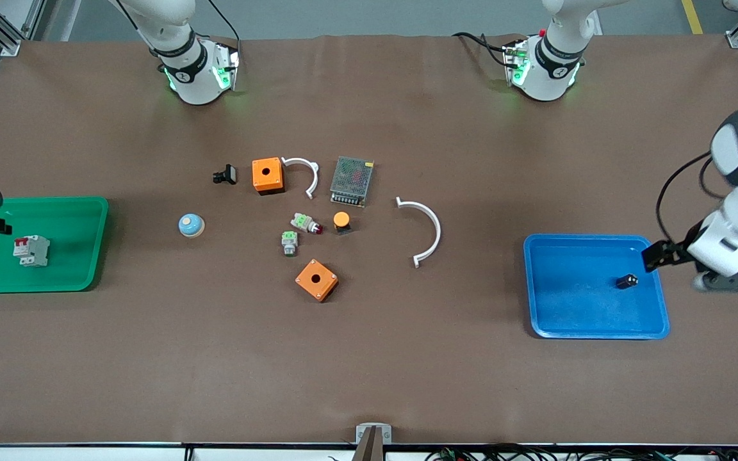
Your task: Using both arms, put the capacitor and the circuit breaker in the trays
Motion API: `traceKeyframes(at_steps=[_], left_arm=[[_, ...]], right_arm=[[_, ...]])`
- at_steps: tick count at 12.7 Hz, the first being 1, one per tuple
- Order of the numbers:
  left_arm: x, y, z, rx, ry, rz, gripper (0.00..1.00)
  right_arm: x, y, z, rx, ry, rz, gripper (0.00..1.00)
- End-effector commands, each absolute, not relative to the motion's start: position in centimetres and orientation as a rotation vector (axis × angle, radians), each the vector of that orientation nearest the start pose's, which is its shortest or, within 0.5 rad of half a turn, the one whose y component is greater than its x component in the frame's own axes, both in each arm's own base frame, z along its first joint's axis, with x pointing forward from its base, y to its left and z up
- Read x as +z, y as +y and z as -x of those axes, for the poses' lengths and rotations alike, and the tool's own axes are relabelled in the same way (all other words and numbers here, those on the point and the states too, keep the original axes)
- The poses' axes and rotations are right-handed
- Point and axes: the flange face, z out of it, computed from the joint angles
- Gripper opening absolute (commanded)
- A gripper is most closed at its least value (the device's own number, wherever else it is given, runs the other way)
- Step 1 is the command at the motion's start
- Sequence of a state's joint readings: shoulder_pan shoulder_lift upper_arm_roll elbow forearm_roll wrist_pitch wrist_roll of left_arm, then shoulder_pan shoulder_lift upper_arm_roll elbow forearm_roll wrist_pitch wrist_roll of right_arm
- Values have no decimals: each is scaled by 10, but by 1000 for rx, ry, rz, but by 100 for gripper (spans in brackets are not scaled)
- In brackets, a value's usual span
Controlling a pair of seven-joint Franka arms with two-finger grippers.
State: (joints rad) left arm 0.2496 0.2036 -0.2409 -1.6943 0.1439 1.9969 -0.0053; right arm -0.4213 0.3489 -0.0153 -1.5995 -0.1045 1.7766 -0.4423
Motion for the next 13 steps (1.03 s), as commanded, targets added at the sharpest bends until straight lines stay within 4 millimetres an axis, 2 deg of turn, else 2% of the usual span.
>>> traceKeyframes(at_steps=[1,3,4,6,8,9,11,12,13], left_arm=[[559,20,-611,-125,-4,3091,100],[602,22,-602,-66,-16,3089,100],[617,20,-598,-45,-18,3097,100],[628,12,-584,19,-10,3099,100],[657,3,-562,-10,-47,3095,100],[663,-7,-558,-10,-103,3110,100],[681,-24,-539,-28,-189,3126,100],[678,-40,-535,10,-163,3128,100],[678,-39,-533,27,-169,3127,100]], right_arm=[[469,-199,-567,356,72,3110,99],[498,-144,-559,358,95,3068,97],[512,-114,-557,328,112,3085,97],[530,-73,-556,287,87,3106,98],[542,-37,-557,245,158,3123,98],[548,-26,-557,224,159,3127,99],[570,-21,-560,140,165,3114,99],[580,-21,-563,106,165,3112,99],[588,-21,-565,77,164,3111,100]])
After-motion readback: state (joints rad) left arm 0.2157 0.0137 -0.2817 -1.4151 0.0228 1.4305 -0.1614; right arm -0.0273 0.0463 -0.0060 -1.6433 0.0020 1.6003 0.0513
